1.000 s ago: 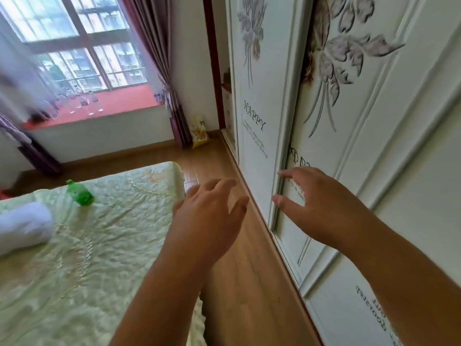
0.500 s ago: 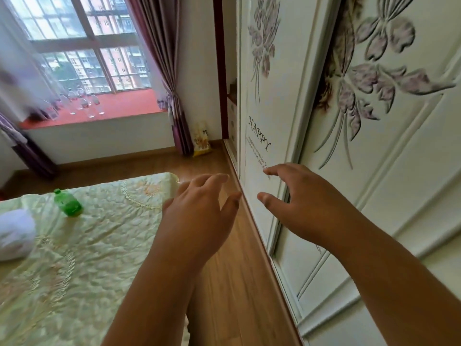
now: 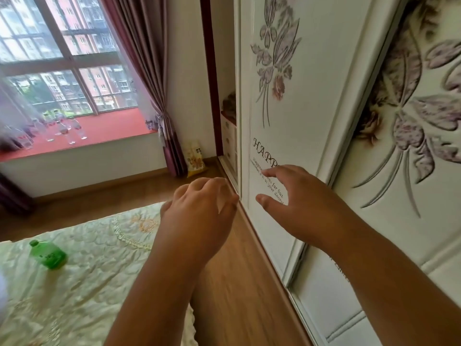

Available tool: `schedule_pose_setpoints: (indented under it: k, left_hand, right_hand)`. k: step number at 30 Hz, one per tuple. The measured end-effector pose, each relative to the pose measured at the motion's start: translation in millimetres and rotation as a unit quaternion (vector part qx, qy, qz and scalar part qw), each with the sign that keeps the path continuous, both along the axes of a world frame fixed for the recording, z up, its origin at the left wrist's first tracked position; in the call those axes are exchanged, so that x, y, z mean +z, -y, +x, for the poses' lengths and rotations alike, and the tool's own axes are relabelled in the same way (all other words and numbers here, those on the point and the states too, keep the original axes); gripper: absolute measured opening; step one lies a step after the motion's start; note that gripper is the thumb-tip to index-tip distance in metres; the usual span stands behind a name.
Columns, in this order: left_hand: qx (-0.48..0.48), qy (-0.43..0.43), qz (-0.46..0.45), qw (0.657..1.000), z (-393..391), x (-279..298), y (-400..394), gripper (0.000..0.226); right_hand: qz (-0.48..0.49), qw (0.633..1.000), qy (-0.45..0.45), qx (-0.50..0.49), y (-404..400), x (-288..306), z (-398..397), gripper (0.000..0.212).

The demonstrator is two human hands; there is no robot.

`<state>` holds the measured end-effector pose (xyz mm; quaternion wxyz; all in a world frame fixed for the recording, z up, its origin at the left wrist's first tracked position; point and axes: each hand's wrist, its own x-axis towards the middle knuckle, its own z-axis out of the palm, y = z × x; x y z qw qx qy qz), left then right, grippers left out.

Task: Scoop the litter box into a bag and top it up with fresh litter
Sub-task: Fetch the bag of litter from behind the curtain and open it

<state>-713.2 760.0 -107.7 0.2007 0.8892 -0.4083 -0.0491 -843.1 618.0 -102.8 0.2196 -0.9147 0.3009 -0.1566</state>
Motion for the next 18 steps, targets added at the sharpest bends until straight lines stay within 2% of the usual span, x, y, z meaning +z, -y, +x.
schedule_pose_setpoints:
  k: [9,18]
  left_hand:
    - [0.02,0.002,0.033,0.999,84,-2,39,0.054]
    - [0.081,0.035,0.043,0.995,162,9,131,0.054]
  right_hand:
    - [0.017,0.999,-0.015,0.032,51,-11,92,0.052]
    - [0.027,0.995,0.014,0.097,156,-7,195,0.053]
